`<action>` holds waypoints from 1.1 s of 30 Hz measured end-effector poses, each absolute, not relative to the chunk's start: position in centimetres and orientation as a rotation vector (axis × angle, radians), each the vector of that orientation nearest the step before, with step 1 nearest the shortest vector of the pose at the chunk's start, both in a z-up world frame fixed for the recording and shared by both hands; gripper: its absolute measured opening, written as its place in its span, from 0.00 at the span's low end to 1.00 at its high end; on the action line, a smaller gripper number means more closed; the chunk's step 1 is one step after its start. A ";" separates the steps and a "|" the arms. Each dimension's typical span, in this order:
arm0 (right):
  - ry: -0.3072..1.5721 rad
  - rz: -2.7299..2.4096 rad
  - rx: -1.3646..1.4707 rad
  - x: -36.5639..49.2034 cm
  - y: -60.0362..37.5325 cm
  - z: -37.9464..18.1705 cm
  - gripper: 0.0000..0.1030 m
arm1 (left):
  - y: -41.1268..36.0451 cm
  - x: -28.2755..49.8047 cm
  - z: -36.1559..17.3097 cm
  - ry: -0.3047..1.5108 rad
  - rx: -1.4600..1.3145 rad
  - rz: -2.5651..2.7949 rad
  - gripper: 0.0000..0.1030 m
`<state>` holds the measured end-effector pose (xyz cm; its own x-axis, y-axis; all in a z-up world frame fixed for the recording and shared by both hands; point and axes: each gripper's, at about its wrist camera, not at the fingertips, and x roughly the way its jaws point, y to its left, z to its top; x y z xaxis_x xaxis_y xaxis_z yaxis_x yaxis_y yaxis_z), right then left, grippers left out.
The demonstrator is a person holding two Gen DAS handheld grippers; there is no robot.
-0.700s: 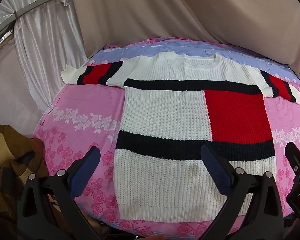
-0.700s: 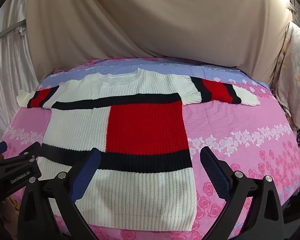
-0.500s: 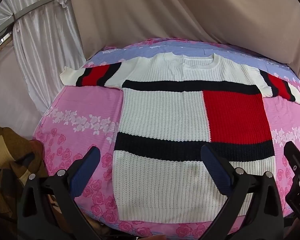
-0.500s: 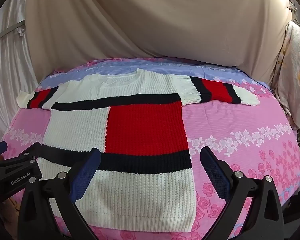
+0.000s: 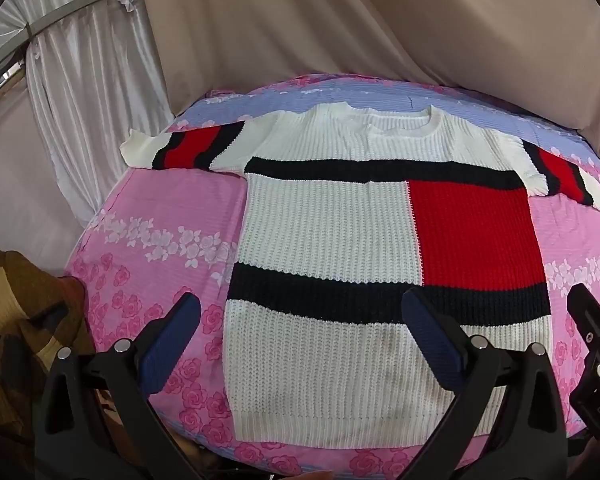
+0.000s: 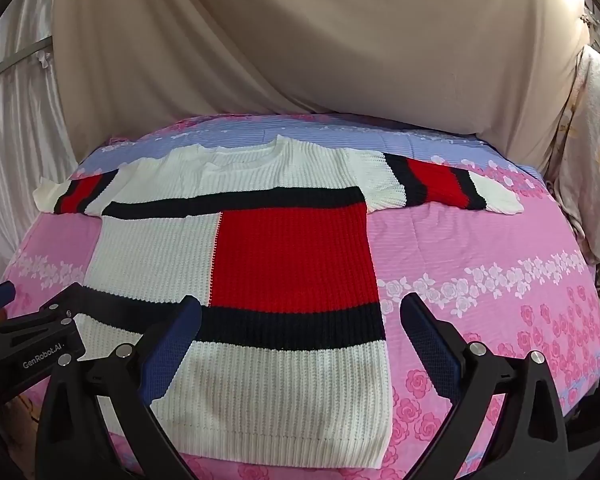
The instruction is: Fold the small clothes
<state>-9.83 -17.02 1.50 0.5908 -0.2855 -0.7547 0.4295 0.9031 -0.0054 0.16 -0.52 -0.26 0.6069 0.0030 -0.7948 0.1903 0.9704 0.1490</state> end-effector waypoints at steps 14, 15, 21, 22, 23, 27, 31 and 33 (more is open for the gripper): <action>0.843 -0.408 0.173 -9.4 -16.8 1.6 0.95 | -0.1 0.3 -0.5 0.917 0.218 -0.108 0.95; 0.843 -0.409 0.173 -9.4 -16.8 1.6 0.95 | 0.0 0.3 -0.5 0.916 0.218 -0.108 0.95; 0.844 -0.406 0.170 -9.2 -16.9 1.6 0.95 | 0.1 0.3 -0.6 0.917 0.217 -0.106 0.95; 0.844 -0.405 0.170 -9.1 -16.9 1.6 0.95 | 0.2 0.4 -0.6 0.917 0.216 -0.109 0.95; 0.844 -0.405 0.170 -9.1 -16.8 1.6 0.95 | 0.2 0.4 -0.6 0.917 0.217 -0.108 0.95; 0.844 -0.406 0.170 -9.1 -16.9 1.7 0.95 | 0.2 0.4 -0.6 0.917 0.217 -0.108 0.95; 0.845 -0.405 0.172 -9.1 -17.0 1.7 0.95 | 0.2 0.4 -0.6 0.917 0.219 -0.109 0.95; 0.846 -0.405 0.172 -9.0 -17.0 1.7 0.95 | 0.3 0.4 -0.6 0.917 0.218 -0.109 0.95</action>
